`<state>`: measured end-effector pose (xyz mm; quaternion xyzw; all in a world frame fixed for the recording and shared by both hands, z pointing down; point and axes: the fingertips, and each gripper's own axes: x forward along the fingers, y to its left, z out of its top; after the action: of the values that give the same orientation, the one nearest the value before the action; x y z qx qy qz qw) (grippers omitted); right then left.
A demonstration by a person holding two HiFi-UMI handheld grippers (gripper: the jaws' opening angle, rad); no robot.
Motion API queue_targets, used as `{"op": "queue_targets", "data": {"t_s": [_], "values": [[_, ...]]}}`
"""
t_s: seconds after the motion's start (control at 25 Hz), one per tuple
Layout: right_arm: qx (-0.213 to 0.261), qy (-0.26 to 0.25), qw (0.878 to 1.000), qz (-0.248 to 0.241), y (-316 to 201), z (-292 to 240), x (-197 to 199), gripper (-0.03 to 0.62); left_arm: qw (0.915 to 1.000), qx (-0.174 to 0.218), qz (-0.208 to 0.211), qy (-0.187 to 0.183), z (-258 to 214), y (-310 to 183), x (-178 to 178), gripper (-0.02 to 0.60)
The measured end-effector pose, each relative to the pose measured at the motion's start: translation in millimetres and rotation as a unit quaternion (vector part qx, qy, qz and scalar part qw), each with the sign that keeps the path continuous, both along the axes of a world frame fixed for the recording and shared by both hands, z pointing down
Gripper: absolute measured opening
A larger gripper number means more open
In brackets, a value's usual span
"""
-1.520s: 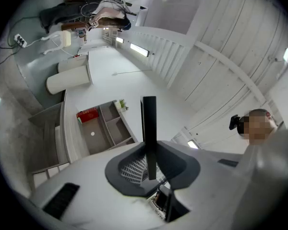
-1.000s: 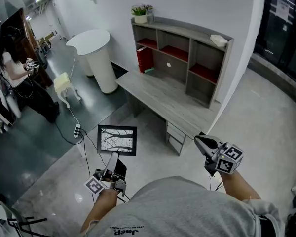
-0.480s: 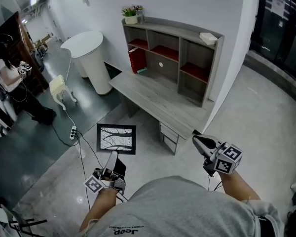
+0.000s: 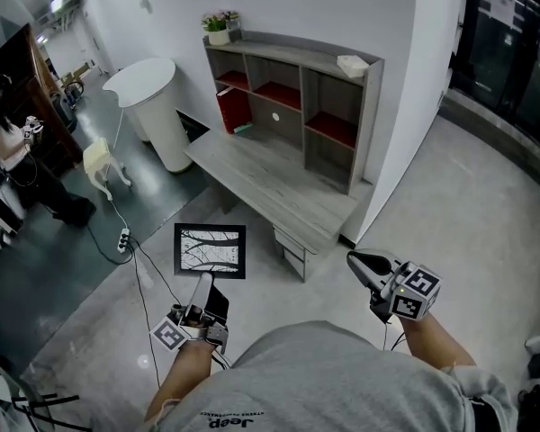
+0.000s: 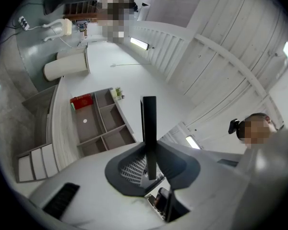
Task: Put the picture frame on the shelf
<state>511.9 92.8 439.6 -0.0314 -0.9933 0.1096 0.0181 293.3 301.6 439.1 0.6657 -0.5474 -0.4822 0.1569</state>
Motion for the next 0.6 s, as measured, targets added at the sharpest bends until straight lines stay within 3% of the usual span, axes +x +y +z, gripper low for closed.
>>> {"op": "queue_targets", "data": {"t_s": [0.32, 0.6], "values": [[0.0, -0.003, 1.0, -0.015, -16.8, 4.3, 1.6, 0.0, 0.9999, -0.009, 0.001, 0.007, 0.3, -18.3, 11.9, 0.08], [0.003, 0.006, 1.0, -0.027, -14.5, 8.3, -43.9, 0.0, 0.9998, -0.012, 0.0, 0.015, 12.8, -17.7, -26.1, 0.08]]}}
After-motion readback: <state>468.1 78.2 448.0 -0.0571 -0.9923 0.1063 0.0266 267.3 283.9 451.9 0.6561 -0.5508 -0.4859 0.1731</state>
